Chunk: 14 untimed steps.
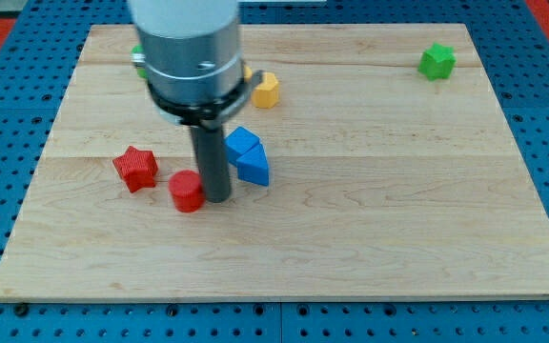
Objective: Slide the green circle to the top center
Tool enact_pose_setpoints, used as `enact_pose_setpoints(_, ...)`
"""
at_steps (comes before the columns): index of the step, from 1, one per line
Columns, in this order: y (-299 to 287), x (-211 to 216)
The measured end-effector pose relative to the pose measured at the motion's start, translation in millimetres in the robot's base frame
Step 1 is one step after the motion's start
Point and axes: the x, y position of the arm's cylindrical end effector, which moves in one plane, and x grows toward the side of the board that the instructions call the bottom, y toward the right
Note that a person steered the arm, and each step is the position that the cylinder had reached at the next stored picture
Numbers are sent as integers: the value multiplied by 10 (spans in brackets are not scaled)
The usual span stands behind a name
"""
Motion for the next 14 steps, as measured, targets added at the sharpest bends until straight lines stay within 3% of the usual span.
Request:
enact_pose_setpoints(1, -315, -19)
enact_pose_setpoints(3, -149, -145)
enact_pose_setpoints(7, -148, -1092)
enact_pose_setpoints(9, -1125, -1133)
enact_pose_setpoints(11, -1244, -1213)
enact_pose_setpoints(13, -2169, -1813)
enact_pose_setpoints(14, -2000, -2127)
